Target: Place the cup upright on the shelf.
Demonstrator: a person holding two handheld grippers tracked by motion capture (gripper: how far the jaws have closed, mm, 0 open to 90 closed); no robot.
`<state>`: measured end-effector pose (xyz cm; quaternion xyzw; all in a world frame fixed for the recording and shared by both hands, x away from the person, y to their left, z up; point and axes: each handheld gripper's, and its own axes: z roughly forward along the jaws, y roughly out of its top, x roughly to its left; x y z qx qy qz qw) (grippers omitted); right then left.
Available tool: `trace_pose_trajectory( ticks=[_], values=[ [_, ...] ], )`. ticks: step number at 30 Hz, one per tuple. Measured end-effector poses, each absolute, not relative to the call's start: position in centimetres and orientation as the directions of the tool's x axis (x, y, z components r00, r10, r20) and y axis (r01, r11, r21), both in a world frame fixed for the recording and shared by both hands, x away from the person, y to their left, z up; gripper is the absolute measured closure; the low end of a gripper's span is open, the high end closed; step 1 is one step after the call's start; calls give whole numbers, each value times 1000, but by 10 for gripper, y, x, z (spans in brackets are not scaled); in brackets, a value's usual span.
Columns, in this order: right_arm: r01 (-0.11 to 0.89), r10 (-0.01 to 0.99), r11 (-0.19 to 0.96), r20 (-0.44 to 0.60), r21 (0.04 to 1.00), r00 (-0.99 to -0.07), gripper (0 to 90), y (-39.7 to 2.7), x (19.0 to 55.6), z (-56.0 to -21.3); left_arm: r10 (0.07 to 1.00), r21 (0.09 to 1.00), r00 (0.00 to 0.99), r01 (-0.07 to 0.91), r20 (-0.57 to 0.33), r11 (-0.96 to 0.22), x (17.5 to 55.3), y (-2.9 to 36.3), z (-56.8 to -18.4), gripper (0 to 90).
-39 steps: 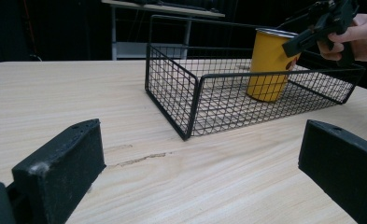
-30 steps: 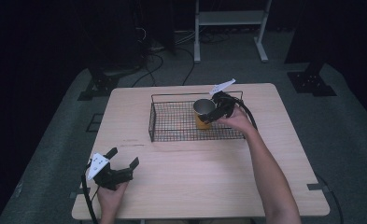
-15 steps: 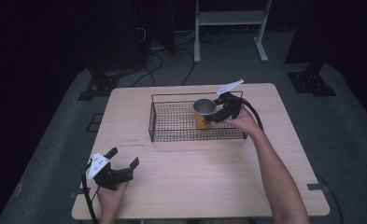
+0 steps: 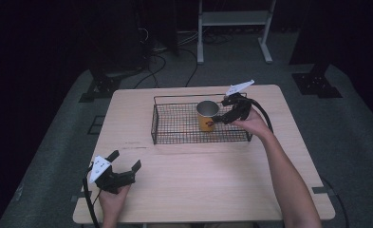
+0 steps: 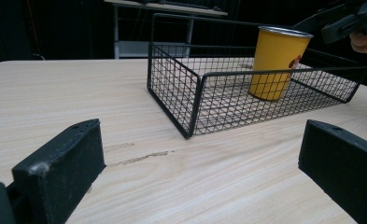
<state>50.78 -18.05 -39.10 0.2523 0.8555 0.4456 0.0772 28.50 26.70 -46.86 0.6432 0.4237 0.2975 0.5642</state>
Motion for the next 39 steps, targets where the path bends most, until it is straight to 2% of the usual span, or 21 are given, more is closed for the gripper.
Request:
trace_pose_trajectory(
  ticks=[39],
  values=[
    [358, 507, 440, 101, 824, -856, 1, -223, 475, -374, 879, 979, 470, 205, -83, -17, 284, 265, -468, 0]
  ],
)
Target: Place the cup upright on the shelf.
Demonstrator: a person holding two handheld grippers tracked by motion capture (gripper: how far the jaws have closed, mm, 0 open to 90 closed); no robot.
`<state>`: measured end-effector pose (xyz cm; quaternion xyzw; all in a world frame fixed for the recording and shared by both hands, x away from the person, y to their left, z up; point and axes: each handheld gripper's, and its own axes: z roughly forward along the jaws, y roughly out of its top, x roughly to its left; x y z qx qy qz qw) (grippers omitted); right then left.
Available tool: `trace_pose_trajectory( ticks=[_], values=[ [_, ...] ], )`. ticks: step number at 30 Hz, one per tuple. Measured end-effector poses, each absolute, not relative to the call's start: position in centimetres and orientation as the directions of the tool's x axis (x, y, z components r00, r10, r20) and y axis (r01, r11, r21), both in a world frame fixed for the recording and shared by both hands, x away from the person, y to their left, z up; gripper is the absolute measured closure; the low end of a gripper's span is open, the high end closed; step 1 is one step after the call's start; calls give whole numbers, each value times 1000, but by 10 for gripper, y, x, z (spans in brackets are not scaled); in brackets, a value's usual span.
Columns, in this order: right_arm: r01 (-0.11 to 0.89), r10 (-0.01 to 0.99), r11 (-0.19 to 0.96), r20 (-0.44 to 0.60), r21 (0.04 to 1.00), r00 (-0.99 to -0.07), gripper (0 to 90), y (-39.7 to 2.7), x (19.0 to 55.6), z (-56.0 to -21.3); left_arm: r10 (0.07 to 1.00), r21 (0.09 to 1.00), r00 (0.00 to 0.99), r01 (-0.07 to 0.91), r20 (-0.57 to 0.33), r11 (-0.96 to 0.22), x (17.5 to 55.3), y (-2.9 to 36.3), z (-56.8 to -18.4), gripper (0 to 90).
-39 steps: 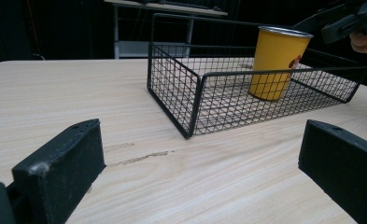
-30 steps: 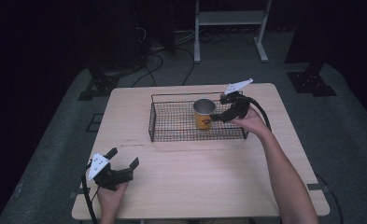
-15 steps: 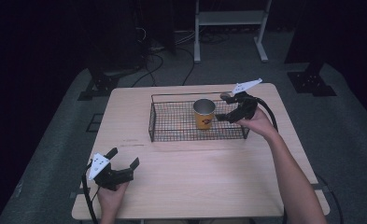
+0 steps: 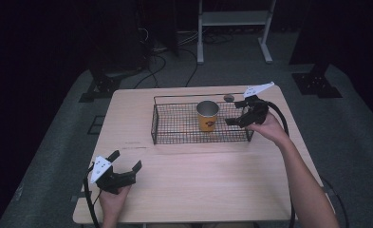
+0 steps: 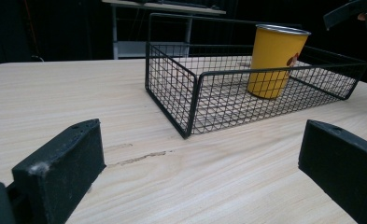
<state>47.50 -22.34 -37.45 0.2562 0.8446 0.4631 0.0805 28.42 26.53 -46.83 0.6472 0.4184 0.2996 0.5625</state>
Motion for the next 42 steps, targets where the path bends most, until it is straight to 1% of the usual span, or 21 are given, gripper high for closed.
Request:
trace_pose_trajectory(
  ticks=[5, 10, 17, 28, 42],
  values=[
    [348, 503, 431, 98, 832, -859, 1, -228, 468, -376, 878, 979, 472, 205, -81, -20, 284, 265, -468, 0],
    [359, 497, 435, 113, 826, -861, 1, -231, 463, -377, 878, 978, 472, 205, -78, -23, 284, 265, -468, 0],
    [345, 493, 405, 116, 846, -862, 1, -236, 453, -378, 878, 979, 472, 204, -77, -24, 284, 265, -468, 0],
    [352, 472, 412, 134, 840, -872, 1, -239, 441, -386, 878, 978, 472, 205, -76, -25, 284, 265, -468, 0],
    [331, 456, 402, 127, 853, -881, 1, -239, 423, -390, 878, 978, 472, 205, -78, -23, 284, 265, -468, 0]
  ],
)
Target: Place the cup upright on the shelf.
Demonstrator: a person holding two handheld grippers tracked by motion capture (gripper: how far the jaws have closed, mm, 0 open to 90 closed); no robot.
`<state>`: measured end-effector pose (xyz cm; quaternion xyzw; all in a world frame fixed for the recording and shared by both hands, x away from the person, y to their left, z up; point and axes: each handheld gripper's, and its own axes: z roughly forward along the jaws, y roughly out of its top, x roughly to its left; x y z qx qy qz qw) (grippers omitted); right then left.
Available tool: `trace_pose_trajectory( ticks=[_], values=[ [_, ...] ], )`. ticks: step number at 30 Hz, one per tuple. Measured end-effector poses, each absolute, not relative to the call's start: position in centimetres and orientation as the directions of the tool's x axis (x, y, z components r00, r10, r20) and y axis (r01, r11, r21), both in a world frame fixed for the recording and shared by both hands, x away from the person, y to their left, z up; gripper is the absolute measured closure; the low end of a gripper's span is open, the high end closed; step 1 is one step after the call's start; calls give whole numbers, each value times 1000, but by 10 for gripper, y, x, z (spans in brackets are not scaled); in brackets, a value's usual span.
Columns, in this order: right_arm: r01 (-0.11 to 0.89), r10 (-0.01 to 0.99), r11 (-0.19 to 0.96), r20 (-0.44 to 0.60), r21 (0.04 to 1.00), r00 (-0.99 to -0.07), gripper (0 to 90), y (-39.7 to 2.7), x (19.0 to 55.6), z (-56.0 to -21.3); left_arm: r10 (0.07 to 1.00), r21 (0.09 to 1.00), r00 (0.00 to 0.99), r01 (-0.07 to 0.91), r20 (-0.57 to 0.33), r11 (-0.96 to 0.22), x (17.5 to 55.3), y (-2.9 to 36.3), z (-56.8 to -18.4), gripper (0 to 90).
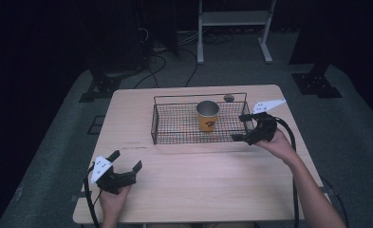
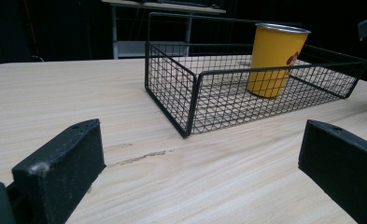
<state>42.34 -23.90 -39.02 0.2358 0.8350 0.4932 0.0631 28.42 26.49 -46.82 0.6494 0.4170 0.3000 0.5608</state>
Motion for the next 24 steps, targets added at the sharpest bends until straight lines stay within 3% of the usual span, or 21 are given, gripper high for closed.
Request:
trace_pose_trajectory(
  ticks=[24],
  values=[
    [333, 453, 368, 146, 868, -880, 1, -248, 393, -409, 879, 978, 472, 206, -73, -29, 284, 264, -468, 0]
  ],
)
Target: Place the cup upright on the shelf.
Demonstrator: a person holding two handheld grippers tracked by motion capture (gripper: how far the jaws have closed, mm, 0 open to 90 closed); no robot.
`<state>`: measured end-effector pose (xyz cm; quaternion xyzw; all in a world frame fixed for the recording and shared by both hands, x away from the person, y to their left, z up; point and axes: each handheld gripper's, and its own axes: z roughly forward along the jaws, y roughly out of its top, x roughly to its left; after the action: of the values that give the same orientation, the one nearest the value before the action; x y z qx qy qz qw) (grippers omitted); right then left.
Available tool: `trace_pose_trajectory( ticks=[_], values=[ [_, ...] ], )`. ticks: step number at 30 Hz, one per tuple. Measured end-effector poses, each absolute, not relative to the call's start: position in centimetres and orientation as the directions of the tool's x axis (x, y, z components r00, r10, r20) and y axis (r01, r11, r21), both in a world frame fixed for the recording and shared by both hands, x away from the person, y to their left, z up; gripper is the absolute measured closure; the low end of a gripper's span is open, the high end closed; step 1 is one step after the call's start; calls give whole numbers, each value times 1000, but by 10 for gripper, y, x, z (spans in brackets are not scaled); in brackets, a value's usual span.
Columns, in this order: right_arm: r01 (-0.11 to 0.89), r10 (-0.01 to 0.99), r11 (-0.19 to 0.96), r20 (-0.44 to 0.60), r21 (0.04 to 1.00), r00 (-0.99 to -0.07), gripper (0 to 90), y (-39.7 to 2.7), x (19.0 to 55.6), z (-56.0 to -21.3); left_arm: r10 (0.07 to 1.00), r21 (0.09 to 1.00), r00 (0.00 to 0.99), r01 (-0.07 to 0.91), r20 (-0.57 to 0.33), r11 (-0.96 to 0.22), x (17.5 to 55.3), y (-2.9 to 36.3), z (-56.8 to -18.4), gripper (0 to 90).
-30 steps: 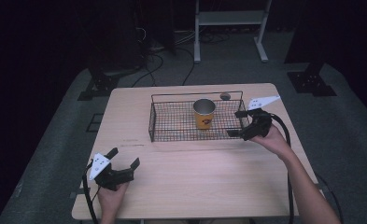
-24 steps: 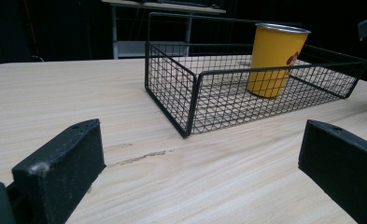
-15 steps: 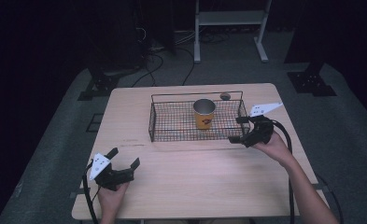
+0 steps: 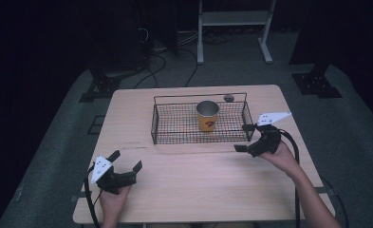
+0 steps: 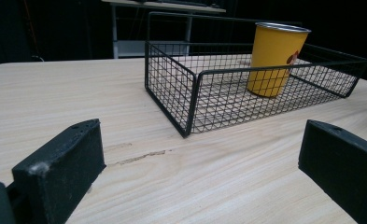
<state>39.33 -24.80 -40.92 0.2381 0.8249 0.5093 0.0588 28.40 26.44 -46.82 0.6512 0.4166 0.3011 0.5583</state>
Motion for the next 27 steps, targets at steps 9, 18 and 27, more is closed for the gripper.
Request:
trace_pose_trajectory(
  ticks=[9, 18, 27],
  values=[
    [335, 458, 354, 150, 873, -876, 1, -251, 380, -419, 879, 978, 471, 205, -72, -30, 284, 264, -468, 0],
    [337, 459, 351, 154, 874, -875, 1, -251, 371, -425, 879, 978, 471, 206, -73, -29, 284, 264, -468, 0],
    [348, 465, 351, 160, 869, -871, 1, -254, 363, -434, 879, 978, 471, 206, -73, -29, 284, 264, -468, 0]
  ],
)
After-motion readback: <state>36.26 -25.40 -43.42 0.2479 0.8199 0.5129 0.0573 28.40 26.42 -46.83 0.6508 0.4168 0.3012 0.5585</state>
